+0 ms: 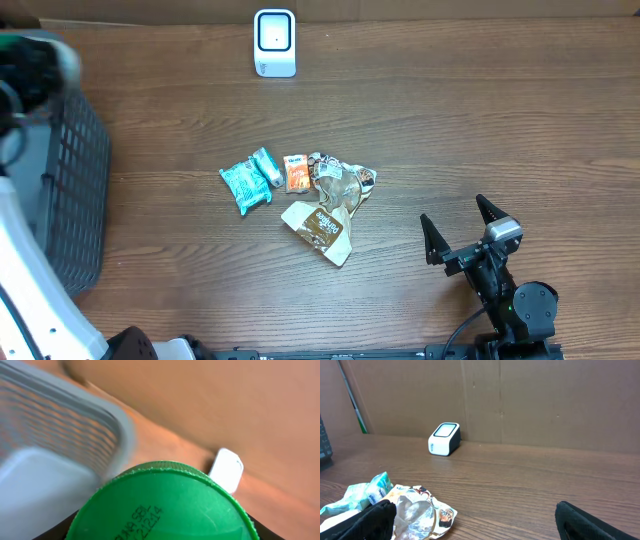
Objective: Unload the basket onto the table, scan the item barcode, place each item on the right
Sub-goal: 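Lift the jar, hold it toward the scanner, and lower it right of items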
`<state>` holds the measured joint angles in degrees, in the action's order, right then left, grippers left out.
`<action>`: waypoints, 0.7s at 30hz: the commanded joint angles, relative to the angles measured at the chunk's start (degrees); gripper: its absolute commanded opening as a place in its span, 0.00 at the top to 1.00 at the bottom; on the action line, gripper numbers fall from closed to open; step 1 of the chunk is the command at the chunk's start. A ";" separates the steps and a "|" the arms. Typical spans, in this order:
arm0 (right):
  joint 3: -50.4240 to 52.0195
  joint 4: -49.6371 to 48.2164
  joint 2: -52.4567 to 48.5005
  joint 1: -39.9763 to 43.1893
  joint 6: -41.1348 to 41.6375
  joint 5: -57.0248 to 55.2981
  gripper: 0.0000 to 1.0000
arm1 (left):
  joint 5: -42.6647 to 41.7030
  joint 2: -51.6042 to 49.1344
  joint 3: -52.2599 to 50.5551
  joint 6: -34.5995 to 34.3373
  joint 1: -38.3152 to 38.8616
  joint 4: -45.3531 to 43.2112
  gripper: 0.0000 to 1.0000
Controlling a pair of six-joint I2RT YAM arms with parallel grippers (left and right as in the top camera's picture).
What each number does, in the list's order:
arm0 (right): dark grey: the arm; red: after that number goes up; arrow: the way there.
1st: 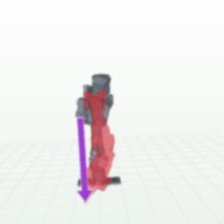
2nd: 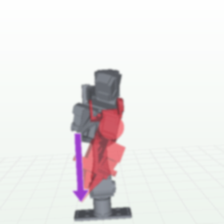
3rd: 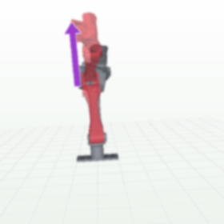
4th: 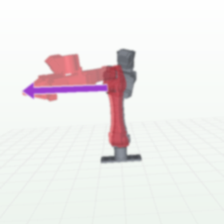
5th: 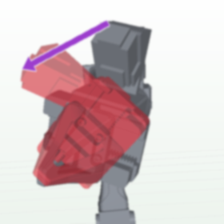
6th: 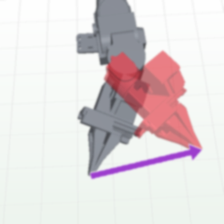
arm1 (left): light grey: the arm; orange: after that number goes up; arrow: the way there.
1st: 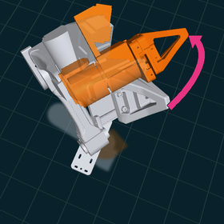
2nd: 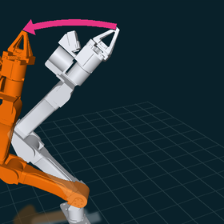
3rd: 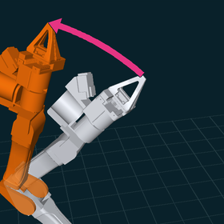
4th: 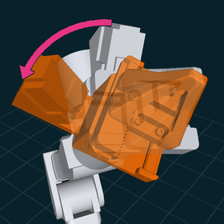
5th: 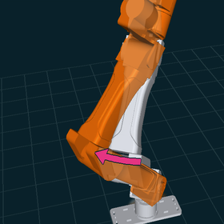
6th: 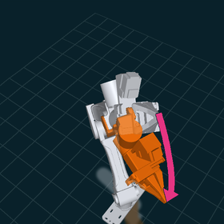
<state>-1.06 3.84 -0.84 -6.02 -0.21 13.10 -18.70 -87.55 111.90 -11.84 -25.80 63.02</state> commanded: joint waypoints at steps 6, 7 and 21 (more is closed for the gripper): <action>0.61 -0.35 0.66 0.09 -0.20 -0.42 0.00 | -1.64 -4.11 0.72 5.35 18.01 6.75 0.37; 0.61 -0.35 0.66 0.09 -0.20 -0.42 0.00 | -1.29 -5.44 0.72 5.68 20.79 6.86 0.38; 0.61 -0.35 0.66 0.09 -0.20 -0.42 0.00 | 0.02 -23.71 0.72 5.40 43.32 0.66 0.38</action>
<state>-1.06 3.86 -0.84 -6.02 -0.23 13.10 -18.61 -109.21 111.90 -7.29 14.76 65.12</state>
